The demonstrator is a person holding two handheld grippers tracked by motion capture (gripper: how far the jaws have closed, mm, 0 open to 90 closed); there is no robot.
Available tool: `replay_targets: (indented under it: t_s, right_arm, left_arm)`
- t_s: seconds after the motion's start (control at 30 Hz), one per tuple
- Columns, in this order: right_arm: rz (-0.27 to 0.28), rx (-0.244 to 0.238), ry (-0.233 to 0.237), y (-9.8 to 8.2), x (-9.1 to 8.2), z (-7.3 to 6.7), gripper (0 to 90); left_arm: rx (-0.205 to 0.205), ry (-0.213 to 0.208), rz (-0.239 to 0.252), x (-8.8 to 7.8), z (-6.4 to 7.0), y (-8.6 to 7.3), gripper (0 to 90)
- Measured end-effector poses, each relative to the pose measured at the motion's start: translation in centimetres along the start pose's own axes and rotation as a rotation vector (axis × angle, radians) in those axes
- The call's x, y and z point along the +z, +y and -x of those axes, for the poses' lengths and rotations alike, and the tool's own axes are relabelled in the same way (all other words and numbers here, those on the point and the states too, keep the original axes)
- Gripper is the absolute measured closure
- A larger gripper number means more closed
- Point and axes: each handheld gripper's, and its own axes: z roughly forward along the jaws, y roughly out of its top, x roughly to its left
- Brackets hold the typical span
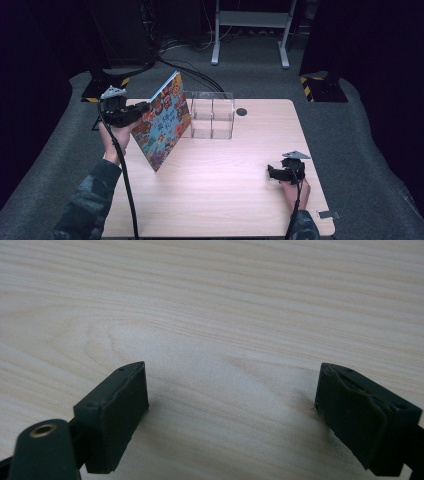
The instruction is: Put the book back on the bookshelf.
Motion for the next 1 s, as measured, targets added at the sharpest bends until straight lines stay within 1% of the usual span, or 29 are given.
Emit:
replay_targets:
  t_s: [0.03, 0.07, 0.1, 0.13, 0.17, 0.23, 0.27, 0.3, 0.33, 0.37, 0.4, 0.43, 0.47, 0.5, 0.53, 0.57, 0.6, 0.63, 0.67, 0.7, 0.73, 0.77, 0.8, 0.83, 0.87, 0.9, 1.0]
  right_arm:
    - [-0.001, 0.002, -0.001, 0.0, 0.0, 0.0, 13.2]
    - [-0.001, 0.002, -0.001, 0.0, 0.0, 0.0, 13.2]
    - [-0.001, 0.002, -0.001, 0.0, 0.0, 0.0, 13.2]
    - [-0.001, 0.003, -0.001, 0.0, 0.0, 0.0, 13.2]
    - [-0.001, 0.003, -0.001, 0.0, 0.0, 0.0, 13.2]
    - [-0.001, 0.000, -0.001, 0.0, 0.0, 0.0, 13.2]
    - [-0.001, 0.001, -0.001, 0.0, 0.0, 0.0, 13.2]
    - [-0.001, 0.002, -0.001, 0.0, 0.0, 0.0, 13.1]
    - [-0.001, 0.001, -0.001, 0.0, 0.0, 0.0, 13.2]
    - [0.000, 0.000, 0.000, 0.0, 0.0, 0.0, 13.2]
    - [0.000, 0.000, 0.000, 0.0, 0.0, 0.0, 13.2]
    - [-0.001, 0.002, -0.001, 0.0, 0.0, 0.0, 13.2]
    - [-0.001, 0.003, -0.001, 0.0, 0.0, 0.0, 13.2]
    - [-0.001, 0.002, -0.001, 0.0, 0.0, 0.0, 13.2]
    - [-0.001, 0.002, -0.001, 0.0, 0.0, 0.0, 13.2]
    - [-0.001, 0.001, 0.000, 0.0, 0.0, 0.0, 13.2]
    - [-0.001, 0.002, -0.001, 0.0, 0.0, 0.0, 13.2]
    - [-0.001, 0.001, -0.001, 0.0, 0.0, 0.0, 13.2]
    - [-0.001, 0.001, -0.001, 0.0, 0.0, 0.0, 13.2]
    - [-0.001, 0.002, -0.001, 0.0, 0.0, 0.0, 13.2]
    - [-0.001, 0.002, -0.001, 0.0, 0.0, 0.0, 13.2]
    - [0.000, 0.000, 0.000, 0.0, 0.0, 0.0, 13.2]
    - [-0.001, 0.003, -0.001, 0.0, 0.0, 0.0, 13.2]
    - [0.000, 0.000, 0.000, 0.0, 0.0, 0.0, 13.2]
    - [-0.001, 0.003, -0.001, 0.0, 0.0, 0.0, 13.2]
    - [-0.001, 0.003, -0.002, 0.0, 0.0, 0.0, 13.2]
    - [-0.001, 0.003, -0.002, 0.0, 0.0, 0.0, 13.2]
  left_arm:
    - [0.017, -0.004, -0.023, 0.0, 0.1, 0.2, 79.3]
    - [0.017, -0.004, -0.023, 0.0, 0.1, 0.2, 77.3]
    - [0.009, -0.027, -0.050, 0.2, 0.1, 0.4, 77.3]
    - [0.017, -0.056, -0.112, 0.5, 0.2, 0.7, 69.9]
    - [0.025, -0.061, -0.136, 0.6, 0.2, 0.8, 68.0]
    - [0.041, -0.073, -0.203, 1.0, 0.2, 1.0, 61.8]
    - [0.051, -0.073, -0.228, 1.2, 0.2, 1.1, 60.5]
    - [0.053, -0.075, -0.241, 1.5, 0.2, 1.0, 58.6]
    - [0.029, -0.073, -0.260, 1.7, 0.3, 0.9, 57.2]
    - [0.029, -0.073, -0.260, 1.7, 0.3, 0.9, 55.7]
    - [0.042, -0.073, -0.284, 1.9, 0.2, 0.9, 55.7]
    - [0.045, -0.080, -0.323, 2.1, 0.1, 0.9, 54.5]
    - [0.052, -0.077, -0.344, 2.1, 0.0, 1.0, 55.9]
    - [0.047, -0.076, -0.365, 2.2, 0.1, 1.0, 58.0]
    - [0.054, -0.076, -0.388, 2.2, 0.0, 1.0, 59.7]
    - [0.059, -0.060, -0.387, 2.3, 0.1, 1.0, 65.1]
    - [0.051, -0.065, -0.403, 2.3, 0.0, 1.1, 69.7]
    - [0.051, -0.065, -0.403, 2.3, 0.0, 1.1, 74.3]
    - [0.051, -0.050, -0.406, 2.5, 0.3, 1.2, 75.6]
    - [0.089, -0.017, -0.408, 2.4, 0.4, 1.2, 77.5]
    - [0.089, -0.017, -0.408, 2.4, 0.4, 1.2, 79.2]
    - [0.083, 0.001, -0.383, 2.5, 0.5, 1.1, 79.8]
    - [0.096, 0.000, -0.383, 2.5, 0.4, 1.2, 80.2]
    - [0.078, 0.004, -0.372, 2.5, 0.4, 1.1, 80.4]
    - [0.077, 0.008, -0.369, 2.5, 0.4, 1.1, 80.4]
    - [0.066, 0.009, -0.356, 2.5, 0.3, 1.1, 80.5]
    - [0.056, 0.006, -0.352, 2.5, 0.1, 1.2, 80.7]
